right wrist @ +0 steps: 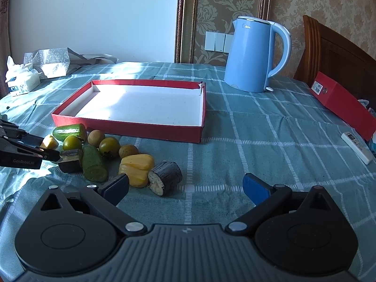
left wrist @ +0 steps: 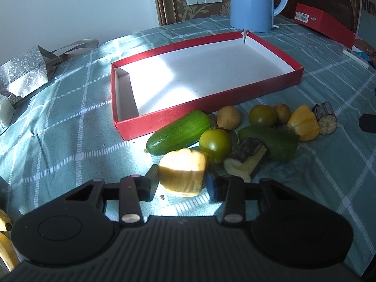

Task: Organize fruits
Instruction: 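Close the left tool on the yellow jackfruit chunk, then carry the jackfruit chunk toward the red tray with left tool while right tool grasps a dark eggplant slice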

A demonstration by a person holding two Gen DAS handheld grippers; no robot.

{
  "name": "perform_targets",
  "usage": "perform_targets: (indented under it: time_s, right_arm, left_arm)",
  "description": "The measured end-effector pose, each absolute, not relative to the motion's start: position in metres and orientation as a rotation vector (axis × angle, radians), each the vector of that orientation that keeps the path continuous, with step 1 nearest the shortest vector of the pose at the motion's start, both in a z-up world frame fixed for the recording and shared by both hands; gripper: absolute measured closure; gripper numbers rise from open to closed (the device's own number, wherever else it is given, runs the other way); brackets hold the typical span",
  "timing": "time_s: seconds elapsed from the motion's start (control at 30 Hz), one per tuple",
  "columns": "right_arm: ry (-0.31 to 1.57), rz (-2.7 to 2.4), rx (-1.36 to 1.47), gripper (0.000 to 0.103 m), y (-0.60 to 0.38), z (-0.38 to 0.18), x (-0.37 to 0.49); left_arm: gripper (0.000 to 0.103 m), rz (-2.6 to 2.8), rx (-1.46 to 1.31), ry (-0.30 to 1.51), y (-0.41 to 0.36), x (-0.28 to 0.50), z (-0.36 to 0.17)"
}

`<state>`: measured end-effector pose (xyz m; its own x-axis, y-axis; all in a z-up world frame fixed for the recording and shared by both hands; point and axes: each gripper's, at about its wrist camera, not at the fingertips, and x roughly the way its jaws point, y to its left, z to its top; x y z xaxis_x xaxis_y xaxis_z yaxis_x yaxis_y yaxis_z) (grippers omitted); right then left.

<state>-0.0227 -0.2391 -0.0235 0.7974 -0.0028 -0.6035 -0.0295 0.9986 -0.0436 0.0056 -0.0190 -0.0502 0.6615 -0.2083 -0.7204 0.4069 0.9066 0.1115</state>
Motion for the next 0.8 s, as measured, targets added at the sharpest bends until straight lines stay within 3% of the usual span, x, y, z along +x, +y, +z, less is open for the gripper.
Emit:
perform_targets:
  time_s: [0.23, 0.37, 0.43, 0.53, 0.63, 0.8]
  right_arm:
    - [0.676, 0.028, -0.087, 0.000, -0.232, -0.029, -0.011]
    - [0.716, 0.023, -0.109, 0.015, -0.230, -0.036, 0.003]
    - [0.753, 0.022, -0.115, 0.029, -0.230, -0.044, 0.013]
    - [0.776, 0.045, -0.141, 0.042, -0.229, -0.053, 0.024]
    - [0.781, 0.095, -0.188, 0.049, -0.226, -0.057, 0.028]
    - [0.768, 0.173, -0.303, 0.052, -0.220, -0.061, 0.033]
  left_arm:
    - [0.066, -0.290, 0.167, 0.768, 0.009, -0.004, -0.031]
    - [0.066, -0.280, 0.114, 0.770, 0.020, -0.014, -0.021]
    - [0.066, -0.275, 0.096, 0.770, 0.024, -0.018, -0.018]
    - [0.066, -0.267, 0.095, 0.767, 0.028, -0.024, -0.016]
    - [0.066, -0.262, 0.090, 0.766, 0.032, -0.029, -0.015]
    - [0.065, -0.251, 0.083, 0.771, 0.036, -0.035, -0.016]
